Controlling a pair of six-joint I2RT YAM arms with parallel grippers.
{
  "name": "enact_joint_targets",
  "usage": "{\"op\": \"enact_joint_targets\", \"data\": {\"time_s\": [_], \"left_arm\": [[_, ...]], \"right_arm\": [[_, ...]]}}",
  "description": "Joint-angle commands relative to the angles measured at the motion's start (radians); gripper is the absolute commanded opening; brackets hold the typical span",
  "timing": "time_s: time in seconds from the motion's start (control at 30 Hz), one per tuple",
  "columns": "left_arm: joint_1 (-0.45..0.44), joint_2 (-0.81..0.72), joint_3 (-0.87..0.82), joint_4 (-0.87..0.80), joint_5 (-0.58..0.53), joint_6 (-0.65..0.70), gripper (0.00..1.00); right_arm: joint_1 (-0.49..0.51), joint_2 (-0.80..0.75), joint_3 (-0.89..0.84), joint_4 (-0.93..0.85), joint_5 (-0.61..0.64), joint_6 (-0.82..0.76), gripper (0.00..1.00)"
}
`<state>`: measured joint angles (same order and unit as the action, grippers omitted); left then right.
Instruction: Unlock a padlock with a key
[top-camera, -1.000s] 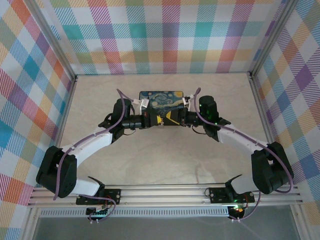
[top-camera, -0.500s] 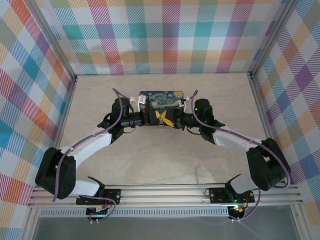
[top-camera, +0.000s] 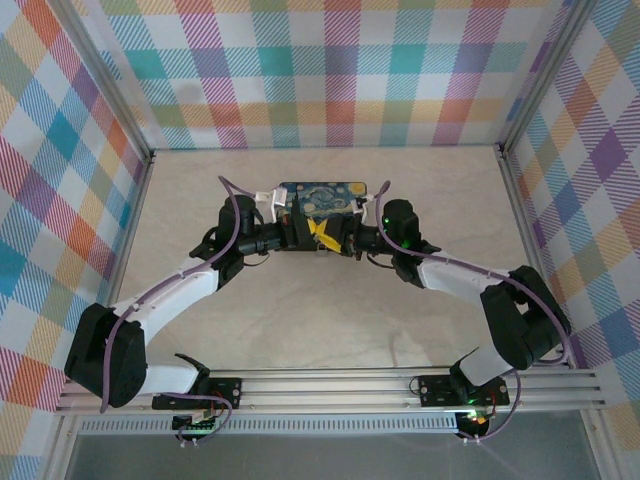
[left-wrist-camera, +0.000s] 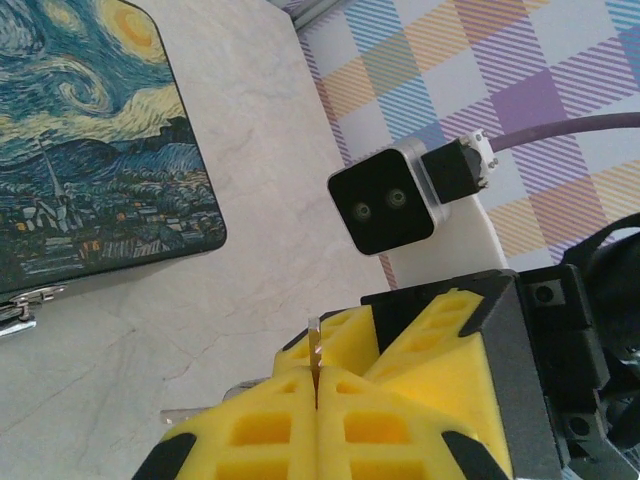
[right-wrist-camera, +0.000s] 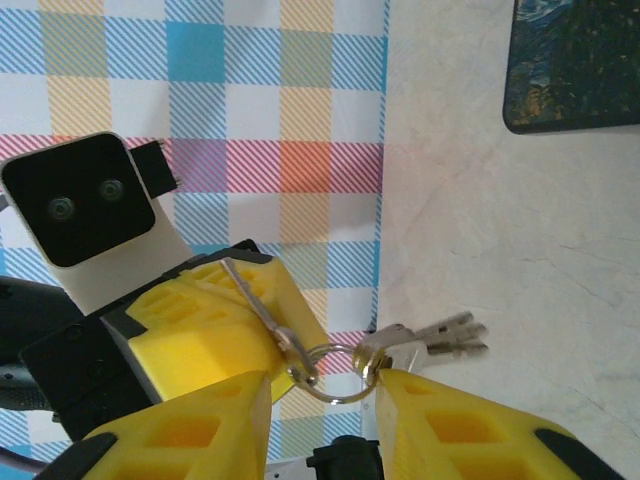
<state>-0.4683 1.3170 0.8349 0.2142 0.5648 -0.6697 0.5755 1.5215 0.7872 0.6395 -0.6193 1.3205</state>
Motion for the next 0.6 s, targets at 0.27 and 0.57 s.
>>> {"op": "enact_joint_targets", "data": {"time_s": [0.27, 0.57], "left_arm": [[0.01, -0.049, 0.012, 0.006, -0.018, -0.01, 0.0], [0.008, -0.049, 0.007, 0.022, -0.044, -0.026, 0.0]], "right_arm": [[0.012, 0.008, -0.013, 0.205, 0.032, 0.088, 0.3], [0.016, -0.04, -0.022, 0.1, 0.027, 0.046, 0.34]]}}
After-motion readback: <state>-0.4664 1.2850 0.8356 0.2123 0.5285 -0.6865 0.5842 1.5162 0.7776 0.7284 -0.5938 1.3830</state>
